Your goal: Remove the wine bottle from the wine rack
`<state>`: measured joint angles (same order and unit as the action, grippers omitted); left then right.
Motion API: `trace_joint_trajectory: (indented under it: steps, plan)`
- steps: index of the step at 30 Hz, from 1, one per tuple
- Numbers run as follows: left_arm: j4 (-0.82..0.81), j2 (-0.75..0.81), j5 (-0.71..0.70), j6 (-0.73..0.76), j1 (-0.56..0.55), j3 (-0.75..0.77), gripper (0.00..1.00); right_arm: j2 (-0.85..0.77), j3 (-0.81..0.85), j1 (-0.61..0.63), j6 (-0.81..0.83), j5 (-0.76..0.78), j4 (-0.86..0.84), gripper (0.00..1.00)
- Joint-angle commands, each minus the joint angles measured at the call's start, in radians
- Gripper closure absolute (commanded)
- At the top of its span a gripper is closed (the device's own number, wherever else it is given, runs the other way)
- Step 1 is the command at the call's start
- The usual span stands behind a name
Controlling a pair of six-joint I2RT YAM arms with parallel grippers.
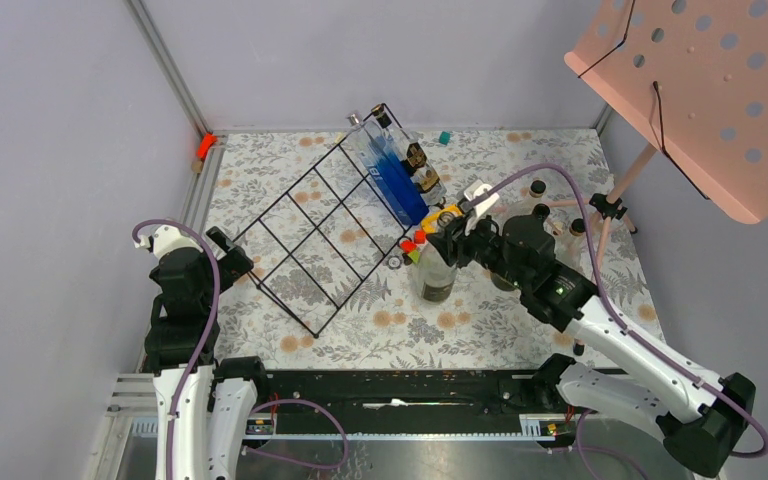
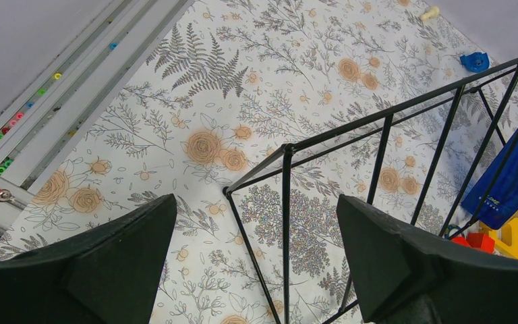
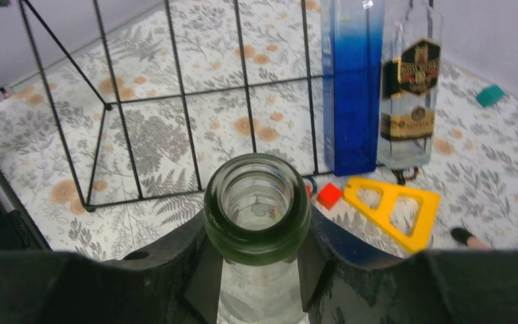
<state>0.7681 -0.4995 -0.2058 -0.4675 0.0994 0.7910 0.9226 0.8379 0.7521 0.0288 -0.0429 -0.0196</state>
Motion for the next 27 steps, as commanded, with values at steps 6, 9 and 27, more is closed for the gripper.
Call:
trace_joint_trajectory:
  steps: [6,9,27]
  plan:
    - [-0.052,-0.004,0.017,0.013,0.006,0.001,0.01,-0.173,-0.051,0.007,-0.064,0.198,-0.036,1.0]
    - [-0.052,-0.005,0.019,0.013,0.006,0.001,0.01,-0.239,-0.082,0.006,-0.067,0.264,0.01,1.0]
    - [-0.056,-0.016,0.031,0.015,0.006,0.0,0.01,-0.453,-0.13,0.007,-0.052,0.739,0.326,1.0]
